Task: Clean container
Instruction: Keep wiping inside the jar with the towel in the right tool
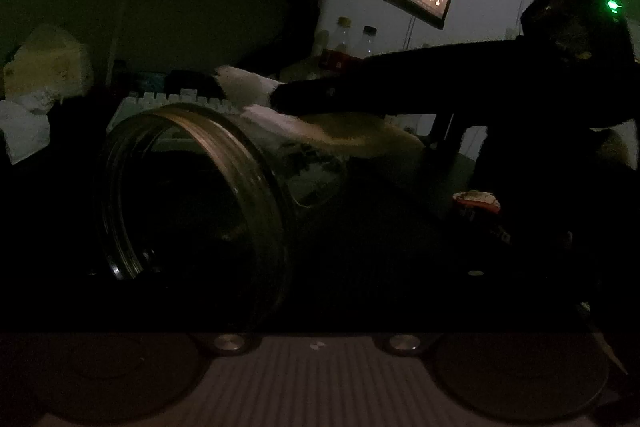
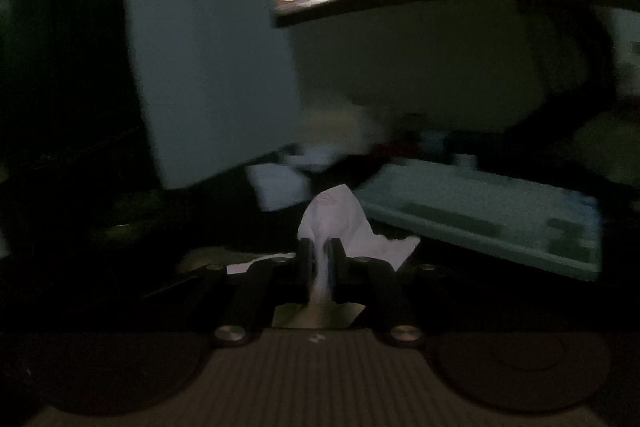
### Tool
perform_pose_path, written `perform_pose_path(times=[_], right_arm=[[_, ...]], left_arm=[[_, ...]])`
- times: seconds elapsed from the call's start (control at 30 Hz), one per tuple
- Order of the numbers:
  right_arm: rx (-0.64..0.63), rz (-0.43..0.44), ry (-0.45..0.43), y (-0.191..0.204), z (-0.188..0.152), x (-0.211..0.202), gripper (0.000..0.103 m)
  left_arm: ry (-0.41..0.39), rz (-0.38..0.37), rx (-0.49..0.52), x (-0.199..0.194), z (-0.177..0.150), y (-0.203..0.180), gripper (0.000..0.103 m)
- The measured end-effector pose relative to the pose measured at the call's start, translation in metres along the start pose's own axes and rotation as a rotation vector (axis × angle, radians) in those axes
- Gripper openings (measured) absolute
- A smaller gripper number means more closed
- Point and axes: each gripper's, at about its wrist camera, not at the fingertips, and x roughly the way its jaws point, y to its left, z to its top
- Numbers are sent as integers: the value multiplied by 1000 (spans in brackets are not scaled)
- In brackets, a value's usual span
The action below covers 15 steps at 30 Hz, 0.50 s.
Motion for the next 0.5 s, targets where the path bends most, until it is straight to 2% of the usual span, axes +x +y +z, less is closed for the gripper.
perform_pose_path(times=[0.07, 0.17, 0.23, 0.3, 0.4, 0.5], right_arm=[[23, 5, 3, 4, 0, 3, 11], [-15, 129, -5, 24, -2, 5, 11], [-42, 156, -6, 33, -3, 5, 11], [-27, 123, -2, 31, -2, 7, 11], [21, 15, 1, 24, -1, 12, 11], [38, 13, -2, 28, -1, 16, 11]], left_arm=[[0, 3, 4, 0, 0, -1, 103], [1, 1, 4, 0, 0, -2, 103], [1, -3, -1, -1, 0, -1, 103], [1, -5, -3, -2, 0, -2, 103], [0, -2, -1, -2, 0, -3, 103], [0, -1, 1, -2, 1, -4, 103]])
